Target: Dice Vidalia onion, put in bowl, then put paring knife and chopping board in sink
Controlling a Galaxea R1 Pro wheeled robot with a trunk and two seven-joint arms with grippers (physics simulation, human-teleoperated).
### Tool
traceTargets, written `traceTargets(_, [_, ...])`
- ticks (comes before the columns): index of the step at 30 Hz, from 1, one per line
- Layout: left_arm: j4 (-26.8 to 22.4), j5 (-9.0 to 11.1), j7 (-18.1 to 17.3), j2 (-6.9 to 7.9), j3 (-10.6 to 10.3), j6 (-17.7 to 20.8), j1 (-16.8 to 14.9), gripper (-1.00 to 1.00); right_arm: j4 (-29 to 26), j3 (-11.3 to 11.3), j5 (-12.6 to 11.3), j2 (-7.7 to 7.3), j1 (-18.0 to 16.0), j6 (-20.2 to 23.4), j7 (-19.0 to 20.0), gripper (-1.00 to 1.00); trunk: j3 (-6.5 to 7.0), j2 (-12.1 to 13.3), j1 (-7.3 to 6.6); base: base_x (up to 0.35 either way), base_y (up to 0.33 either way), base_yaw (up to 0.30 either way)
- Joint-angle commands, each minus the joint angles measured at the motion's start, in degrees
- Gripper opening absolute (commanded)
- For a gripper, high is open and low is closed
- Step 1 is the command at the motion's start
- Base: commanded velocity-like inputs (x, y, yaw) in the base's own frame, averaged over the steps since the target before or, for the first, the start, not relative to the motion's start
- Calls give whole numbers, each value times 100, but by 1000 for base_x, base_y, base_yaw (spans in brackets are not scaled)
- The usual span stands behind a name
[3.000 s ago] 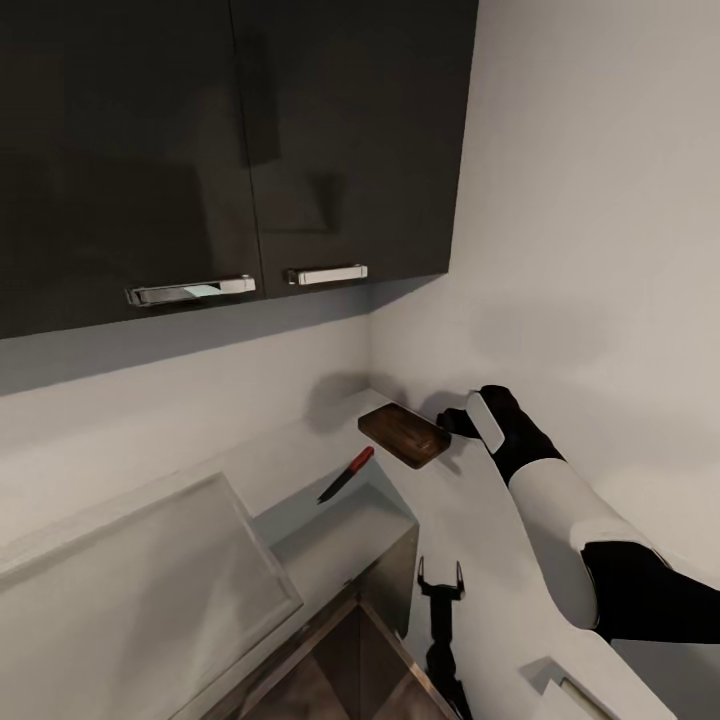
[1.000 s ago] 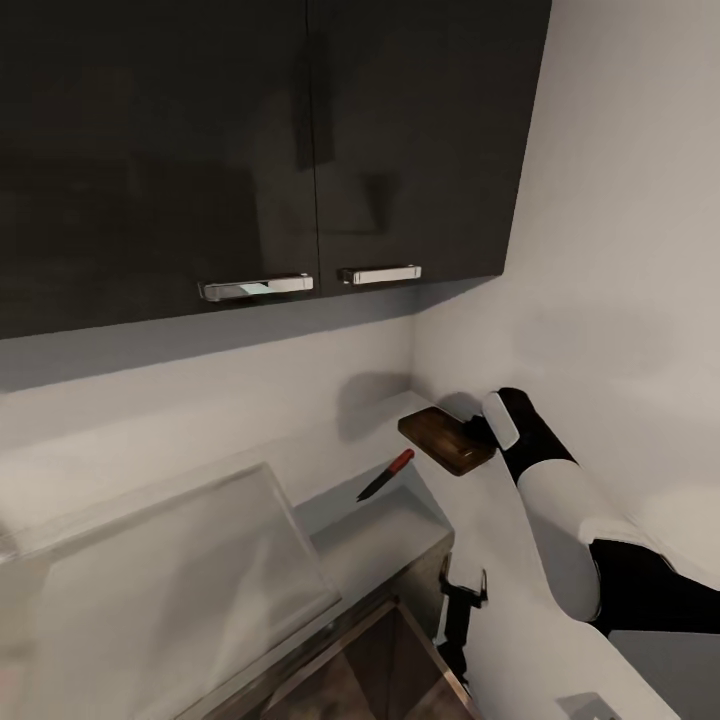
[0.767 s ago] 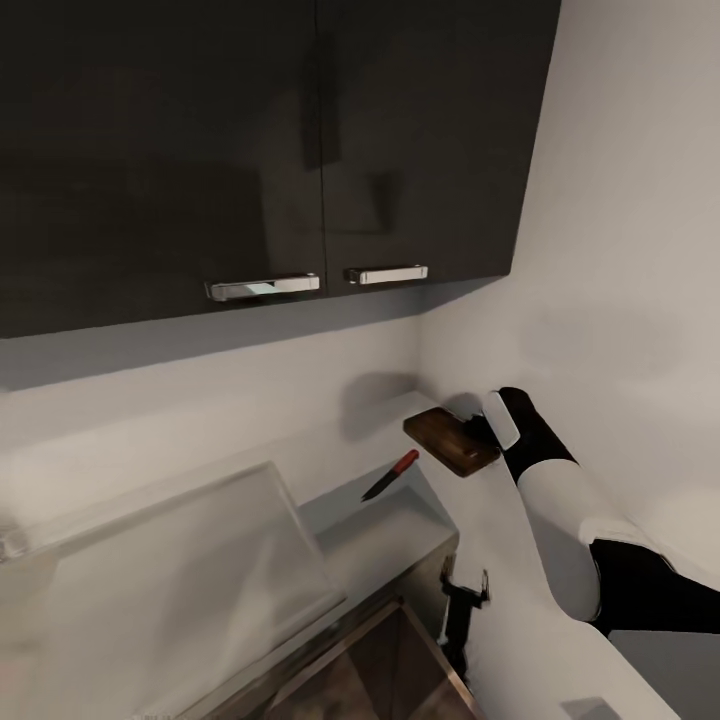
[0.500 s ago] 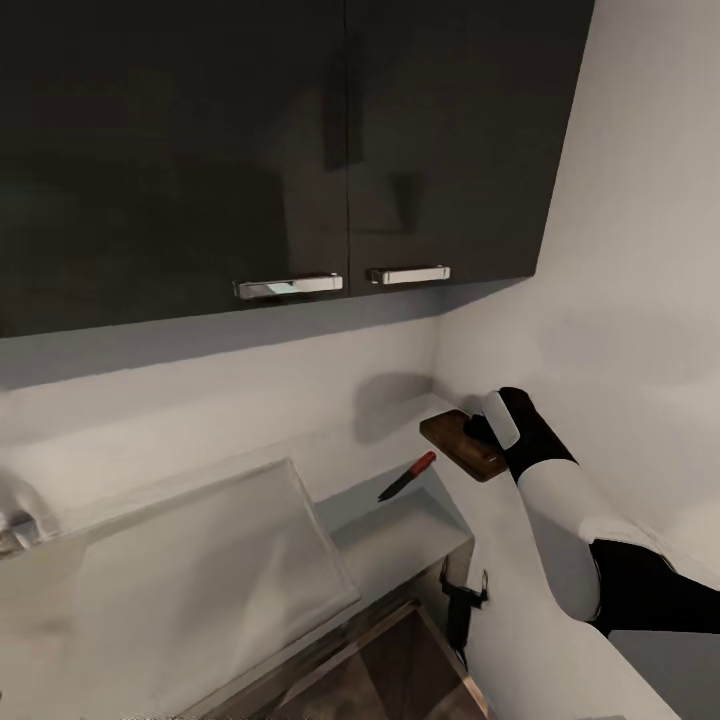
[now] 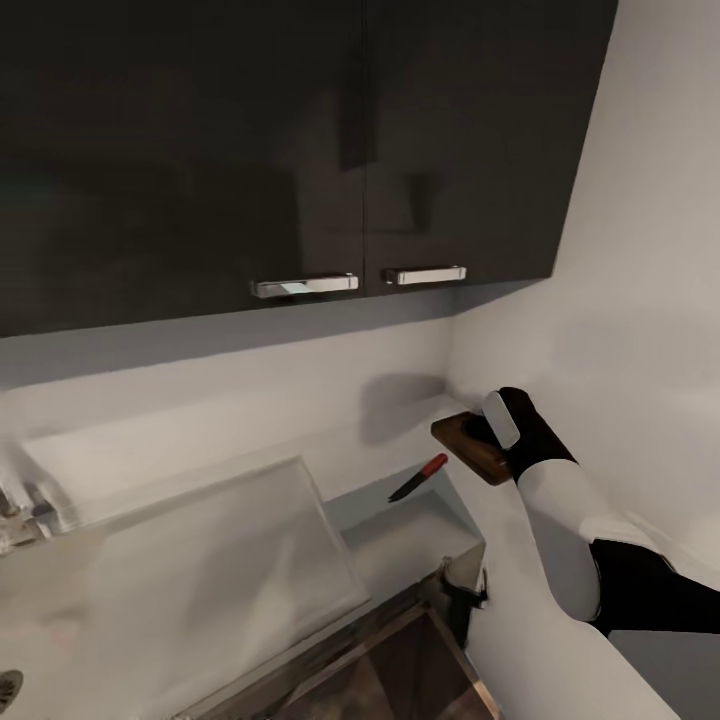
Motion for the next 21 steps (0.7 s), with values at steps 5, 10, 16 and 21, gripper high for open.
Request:
traceTargets(5, [-13, 4, -1, -4, 12, 21, 2, 100, -9, -16, -62, 4, -3, 0, -52, 100, -5, -6, 3, 0, 0, 260])
traceTargets(10, [-20, 4, -4, -7, 15, -44, 2, 100, -9, -16, -60, 4, -3, 0, -52, 100, -5, -6, 3, 0, 0, 263])
traceTargets(16, [-22, 4, -6, -20, 13, -217, 2, 100, -9, -16, -61, 4, -3, 0, -52, 100, -5, -6, 3, 0, 0, 224])
traceTargets(21, [-23, 4, -6, -25, 12, -260, 2, 100, -9, -16, -62, 4, -2, 0, -52, 100, -5, -6, 3, 0, 0, 76])
